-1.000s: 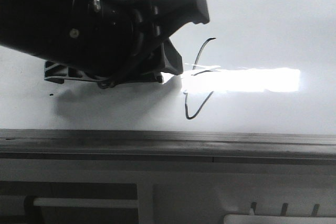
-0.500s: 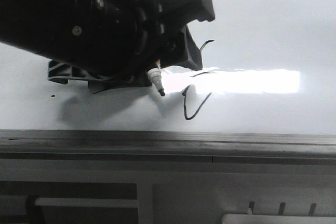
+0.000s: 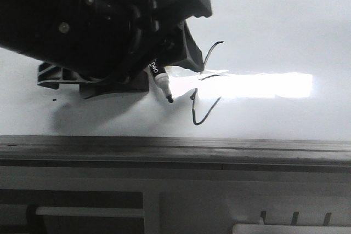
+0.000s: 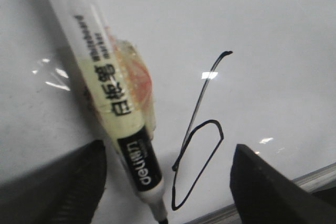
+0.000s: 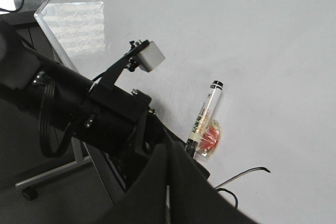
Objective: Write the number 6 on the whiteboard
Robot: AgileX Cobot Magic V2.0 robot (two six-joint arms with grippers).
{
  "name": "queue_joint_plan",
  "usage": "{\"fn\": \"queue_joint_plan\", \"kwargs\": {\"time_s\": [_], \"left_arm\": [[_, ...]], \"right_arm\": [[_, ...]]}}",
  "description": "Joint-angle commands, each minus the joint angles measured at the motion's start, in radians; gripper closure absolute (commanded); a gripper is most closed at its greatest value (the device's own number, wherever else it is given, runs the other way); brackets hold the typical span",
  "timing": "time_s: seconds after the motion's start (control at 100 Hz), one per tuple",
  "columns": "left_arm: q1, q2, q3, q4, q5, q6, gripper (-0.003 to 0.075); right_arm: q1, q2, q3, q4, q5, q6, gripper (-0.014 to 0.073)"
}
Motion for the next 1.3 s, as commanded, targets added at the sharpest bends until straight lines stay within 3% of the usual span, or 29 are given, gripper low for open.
{"fn": "queue_joint_plan", "kwargs": {"time_s": [0.0,0.25,0.39,0.51,0.72,0.85,1.0,1.29], "left_arm": [[0.047,-0.017,0.019,-0.063,-0.125,0.024,0.0181],[0.024,-0.145,0.019,-0.016,-0.109,0.061,0.0183],[0.003,-0.262,0.019,-0.016,-0.058,0.208,0.0204],[-0.003,-0.425,0.043,-0.016,0.021,0.399,0.0348],[-0.003,-0.759,0.177,-0.016,0.098,0.572,0.0736],[-0.003,-0.933,0.279,-0.012,0.142,0.590,0.0739],[-0.003,-1.082,0.371,-0.012,0.152,0.590,0.0739],[-0.003,-1.145,0.442,-0.012,0.150,0.590,0.0739]], "right_arm": [[-0.005,-0.003,-0.026,0.032,-0.046,0.000,0.0657],[-0.005,-0.003,-0.026,0.032,-0.046,0.000,0.0657],[-0.005,-0.038,-0.026,0.032,-0.029,0.000,0.0657],[-0.005,-0.108,-0.023,-0.013,0.006,0.000,0.0657],[-0.007,-0.279,0.103,-0.042,-0.120,0.000,0.0657],[-0.007,-0.414,0.246,-0.044,-0.233,0.000,0.0657],[-0.007,-0.542,0.330,-0.039,-0.231,0.000,0.0657],[-0.007,-0.594,0.348,-0.039,-0.235,0.000,0.0657]]}}
